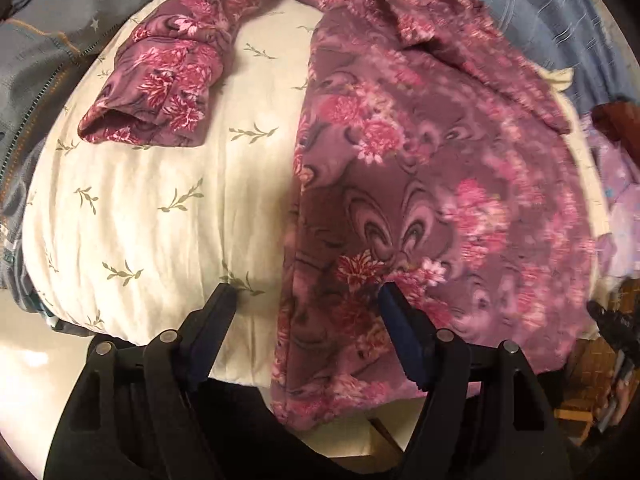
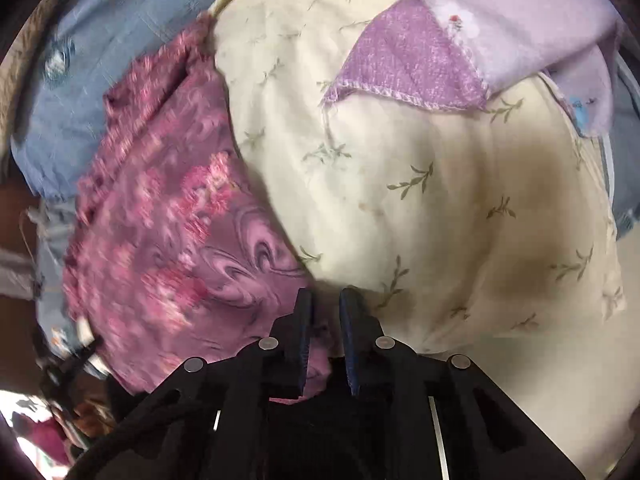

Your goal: Fold small clothes

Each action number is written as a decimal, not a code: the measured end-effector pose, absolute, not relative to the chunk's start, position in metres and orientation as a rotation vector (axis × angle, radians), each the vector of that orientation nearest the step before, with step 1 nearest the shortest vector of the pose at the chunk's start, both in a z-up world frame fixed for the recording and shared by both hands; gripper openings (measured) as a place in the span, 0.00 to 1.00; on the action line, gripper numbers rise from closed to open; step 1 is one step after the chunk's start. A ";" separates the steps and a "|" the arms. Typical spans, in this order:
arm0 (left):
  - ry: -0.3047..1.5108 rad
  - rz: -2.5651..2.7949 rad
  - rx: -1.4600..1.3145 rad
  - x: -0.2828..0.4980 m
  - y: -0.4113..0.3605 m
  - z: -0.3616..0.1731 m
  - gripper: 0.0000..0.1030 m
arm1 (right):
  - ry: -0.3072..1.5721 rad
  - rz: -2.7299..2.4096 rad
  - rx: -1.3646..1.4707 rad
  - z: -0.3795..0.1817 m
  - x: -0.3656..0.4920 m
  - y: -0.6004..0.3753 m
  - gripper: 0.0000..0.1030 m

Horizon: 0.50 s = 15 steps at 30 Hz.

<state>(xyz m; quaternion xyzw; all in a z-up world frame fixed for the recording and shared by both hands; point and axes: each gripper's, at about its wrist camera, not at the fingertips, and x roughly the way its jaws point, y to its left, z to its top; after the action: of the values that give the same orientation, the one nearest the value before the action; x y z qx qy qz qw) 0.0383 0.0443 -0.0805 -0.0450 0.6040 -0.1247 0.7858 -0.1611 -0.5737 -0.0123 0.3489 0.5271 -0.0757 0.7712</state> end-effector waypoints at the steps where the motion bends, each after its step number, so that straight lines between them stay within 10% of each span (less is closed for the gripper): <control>1: 1.294 -0.285 -0.127 0.038 0.052 -0.075 0.71 | 1.099 -0.163 0.718 0.004 -0.160 -0.572 0.14; 4: 1.234 -0.303 -0.237 0.043 0.086 -0.053 0.71 | 0.988 -0.152 0.563 0.056 -0.143 -0.555 0.17; 8: 1.143 -0.229 -0.380 0.054 0.144 -0.032 0.72 | 0.893 -0.020 0.455 0.101 -0.102 -0.505 0.50; 15: 1.170 -0.124 -0.556 0.080 0.199 -0.049 0.72 | 0.961 0.336 0.290 0.098 0.014 -0.345 0.49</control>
<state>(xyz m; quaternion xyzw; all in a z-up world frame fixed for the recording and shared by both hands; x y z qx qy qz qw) 0.0802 0.1988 -0.0491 -0.2588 0.5448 -0.0578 0.7956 0.0142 -0.3451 0.0981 0.1385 0.4583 0.1602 0.8632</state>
